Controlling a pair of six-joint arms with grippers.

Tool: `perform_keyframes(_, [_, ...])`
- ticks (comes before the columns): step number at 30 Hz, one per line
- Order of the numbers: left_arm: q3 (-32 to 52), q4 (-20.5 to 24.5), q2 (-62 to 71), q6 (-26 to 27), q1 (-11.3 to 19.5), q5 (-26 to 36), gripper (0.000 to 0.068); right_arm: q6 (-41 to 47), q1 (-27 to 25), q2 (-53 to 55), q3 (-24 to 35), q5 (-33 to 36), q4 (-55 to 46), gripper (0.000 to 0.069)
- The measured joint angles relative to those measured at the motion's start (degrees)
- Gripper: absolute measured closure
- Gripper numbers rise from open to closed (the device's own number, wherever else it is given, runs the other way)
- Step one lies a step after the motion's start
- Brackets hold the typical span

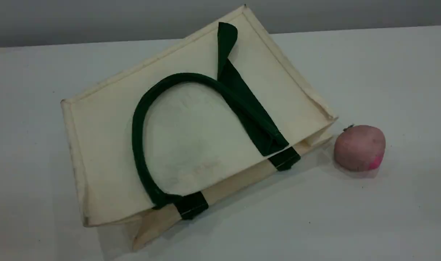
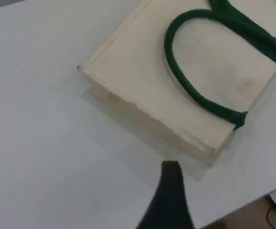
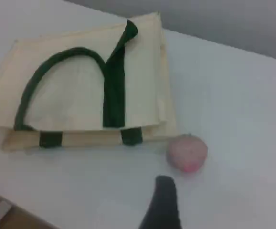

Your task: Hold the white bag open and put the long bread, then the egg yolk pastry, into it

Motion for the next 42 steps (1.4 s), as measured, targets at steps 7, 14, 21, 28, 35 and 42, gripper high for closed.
perform_keyframes(7, [0.6, 0.7, 0.0, -1.0, 0.0, -0.3, 0.0117, 0.3, 0.0, 0.0, 0.0, 1.4, 0.1, 0.0125])
perform_keyframes(14, [0.6, 5.3, 0.0, -5.6, 0.0, -0.4, 0.0117, 0.5, 0.0, 0.0, 0.0, 1.4, 0.3, 0.0125])
perform_keyframes(21, [0.6, 8.1, 0.0, -9.6, 0.0, -0.4, 0.0117, 0.5, 0.0, 0.0, 0.0, 1.4, 0.3, 0.0125])
perform_keyframes(28, [0.6, 7.7, 0.0, -9.5, 0.0, -0.4, 0.0117, 0.6, 0.0, 0.0, 0.0, 1.4, 0.3, 0.0125])
perform_keyframes(35, [0.6, 7.7, 0.0, -9.4, 0.3, -0.4, 0.0117, 0.6, -0.4, 0.0, 0.0, 1.4, 0.3, 0.0125])
perform_keyframes(42, [0.6, 7.6, 0.0, -9.4, 9.0, -0.4, 0.0117, 0.5, -9.5, 0.0, 0.0, 1.4, 0.4, 0.0125])
